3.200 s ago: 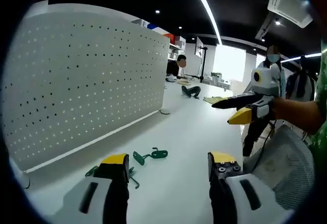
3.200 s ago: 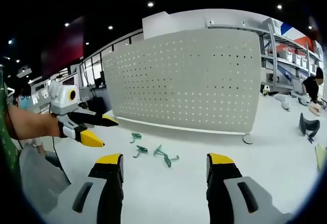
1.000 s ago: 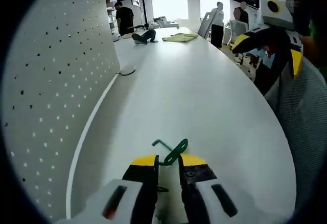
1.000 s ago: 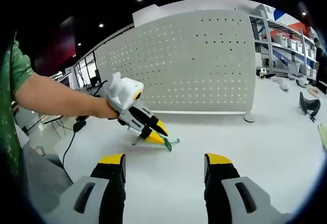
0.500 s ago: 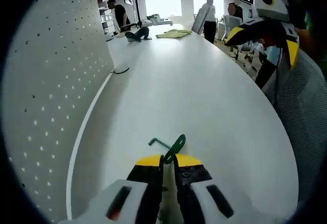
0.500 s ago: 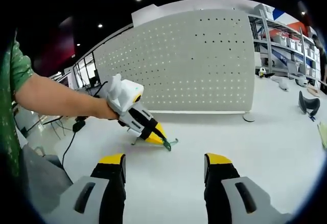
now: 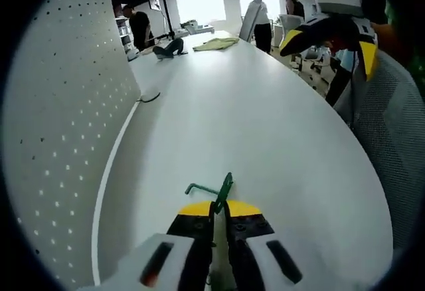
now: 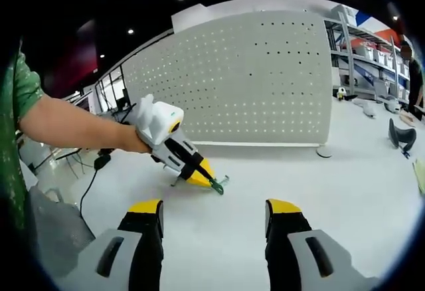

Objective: Insert the hook assembly into the mounting plate slot until the hook locks in place.

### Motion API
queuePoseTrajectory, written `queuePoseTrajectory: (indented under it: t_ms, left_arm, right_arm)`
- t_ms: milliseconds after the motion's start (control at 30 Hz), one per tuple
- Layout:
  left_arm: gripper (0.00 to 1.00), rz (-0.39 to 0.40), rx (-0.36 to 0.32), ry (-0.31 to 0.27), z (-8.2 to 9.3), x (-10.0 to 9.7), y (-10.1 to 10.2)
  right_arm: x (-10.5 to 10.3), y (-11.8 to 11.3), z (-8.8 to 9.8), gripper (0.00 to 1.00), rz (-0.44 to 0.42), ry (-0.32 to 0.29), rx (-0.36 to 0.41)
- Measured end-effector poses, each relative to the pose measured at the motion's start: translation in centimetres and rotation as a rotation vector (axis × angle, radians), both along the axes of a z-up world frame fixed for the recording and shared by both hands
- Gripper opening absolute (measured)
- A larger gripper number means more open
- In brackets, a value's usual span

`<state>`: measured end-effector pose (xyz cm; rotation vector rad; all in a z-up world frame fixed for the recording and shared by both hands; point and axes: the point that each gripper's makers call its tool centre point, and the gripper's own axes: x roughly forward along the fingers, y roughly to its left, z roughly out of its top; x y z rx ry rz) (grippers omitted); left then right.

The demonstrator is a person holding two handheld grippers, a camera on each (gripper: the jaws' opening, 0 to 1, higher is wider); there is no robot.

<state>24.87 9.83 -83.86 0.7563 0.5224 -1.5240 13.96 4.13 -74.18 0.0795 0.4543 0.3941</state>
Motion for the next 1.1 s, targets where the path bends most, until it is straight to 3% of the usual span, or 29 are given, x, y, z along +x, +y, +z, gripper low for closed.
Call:
queuePoseTrajectory:
  t_ms: [600,833,1100]
  left_arm:
    - [0.03,-0.063,0.001,-0.069,0.0,-1.2,0.9]
    - [0.02,-0.09,-0.015,-0.107,1.0,-1.6,1.0]
    - [0.02,-0.182,-0.058,-0.196,3.9,-3.7,0.7]
  right_arm:
    - [0.1,0.0,0.1,0.6,0.009,0.001,-0.013]
    - [0.1,0.1,0.3,0.58,0.018,-0.001,-0.028]
    - [0.6,0.1,2.3,0.54,0.039,-0.03,-0.052]
